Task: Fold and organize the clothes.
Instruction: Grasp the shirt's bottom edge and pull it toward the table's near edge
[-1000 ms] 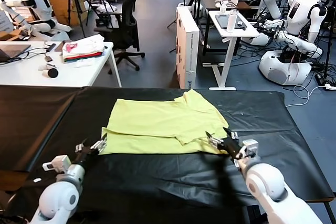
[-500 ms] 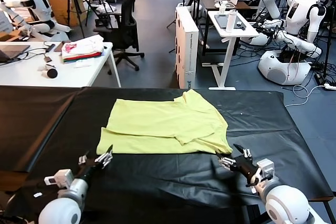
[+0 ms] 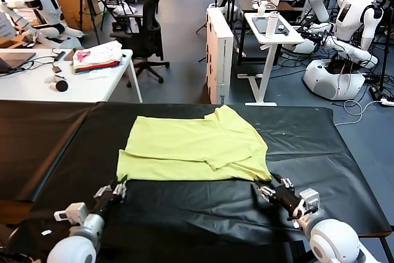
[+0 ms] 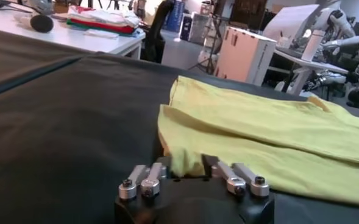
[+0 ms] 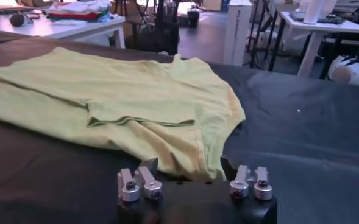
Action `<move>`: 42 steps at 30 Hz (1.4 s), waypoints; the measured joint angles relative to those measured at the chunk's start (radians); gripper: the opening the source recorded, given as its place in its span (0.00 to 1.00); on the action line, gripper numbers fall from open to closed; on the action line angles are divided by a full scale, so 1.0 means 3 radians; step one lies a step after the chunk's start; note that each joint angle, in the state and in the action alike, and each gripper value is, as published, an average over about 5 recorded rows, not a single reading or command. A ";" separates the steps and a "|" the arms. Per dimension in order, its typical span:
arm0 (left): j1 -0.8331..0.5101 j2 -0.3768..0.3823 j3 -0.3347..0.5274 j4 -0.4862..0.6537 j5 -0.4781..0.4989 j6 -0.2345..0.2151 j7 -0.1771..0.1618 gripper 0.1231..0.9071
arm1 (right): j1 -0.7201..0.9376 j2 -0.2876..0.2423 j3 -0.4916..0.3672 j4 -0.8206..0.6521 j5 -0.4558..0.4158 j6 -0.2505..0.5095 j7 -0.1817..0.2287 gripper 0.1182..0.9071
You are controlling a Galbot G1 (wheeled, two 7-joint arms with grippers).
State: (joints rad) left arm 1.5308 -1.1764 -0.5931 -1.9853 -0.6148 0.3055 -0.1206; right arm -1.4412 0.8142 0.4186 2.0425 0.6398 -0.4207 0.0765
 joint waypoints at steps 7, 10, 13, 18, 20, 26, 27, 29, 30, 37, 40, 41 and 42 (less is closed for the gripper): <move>0.0081 0.0047 -0.0041 -0.0046 0.0049 -0.0010 -0.0006 0.03 | -0.0169 -0.0194 0.0114 0.0200 0.0443 -0.0320 0.0316 0.03; 0.0150 0.0094 -0.0080 -0.0102 0.0072 -0.0018 -0.0004 0.03 | -0.0281 -0.0285 0.0180 0.0324 0.0617 -0.0424 0.0437 0.03; 0.0248 0.0148 -0.0129 -0.0168 0.0081 -0.0027 -0.0001 0.03 | -0.0419 -0.0346 0.0265 0.0460 0.0706 -0.0484 0.0527 0.03; 0.0463 0.0208 -0.0230 -0.0316 0.0091 -0.0031 -0.0002 0.03 | -0.0648 -0.0370 0.0406 0.0681 0.0722 -0.0541 0.0586 0.03; 0.0575 0.0224 -0.0273 -0.0383 0.0113 -0.0030 -0.0004 0.03 | -0.0724 -0.0371 0.0446 0.0746 0.0721 -0.0552 0.0593 0.03; 0.0941 0.0253 -0.0403 -0.0566 0.0160 -0.0053 0.0008 0.03 | -0.0859 -0.0379 0.0483 0.0823 0.0720 -0.0554 0.0587 0.03; 0.1000 0.0259 -0.0421 -0.0589 0.0166 -0.0066 0.0014 0.03 | -0.0869 -0.0376 0.0481 0.0823 0.0720 -0.0553 0.0584 0.03; 0.1104 0.0272 -0.0445 -0.0622 0.0179 -0.0092 0.0029 0.03 | -0.0893 -0.0368 0.0483 0.0832 0.0718 -0.0553 0.0571 0.04; 0.1146 0.0277 -0.0451 -0.0630 0.0184 -0.0101 0.0036 0.03 | -0.0906 -0.0366 0.0488 0.0841 0.0717 -0.0556 0.0562 0.07; 0.1297 0.0277 -0.0495 -0.0665 0.0186 -0.0037 0.0019 0.04 | -0.0973 -0.0401 0.0548 0.0943 0.0723 -0.0603 0.0510 0.59; 0.1343 0.0282 -0.0534 -0.0713 0.0184 0.0010 -0.0014 0.16 | -0.0954 -0.0409 0.0573 0.0979 0.0755 -0.0590 0.0484 0.81; 0.1352 0.0286 -0.0547 -0.0728 0.0184 0.0026 -0.0028 0.23 | -0.0940 -0.0406 0.0584 0.0985 0.0776 -0.0578 0.0474 0.88; 0.1357 0.0290 -0.0561 -0.0743 0.0183 0.0043 -0.0043 0.32 | -0.0921 -0.0400 0.0593 0.0989 0.0801 -0.0560 0.0464 0.92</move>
State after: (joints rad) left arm 1.9380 -1.0895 -0.7612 -2.2082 -0.5600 0.3183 -0.1335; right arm -1.7174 0.6941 0.5965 2.3392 0.8802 -0.5886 0.2157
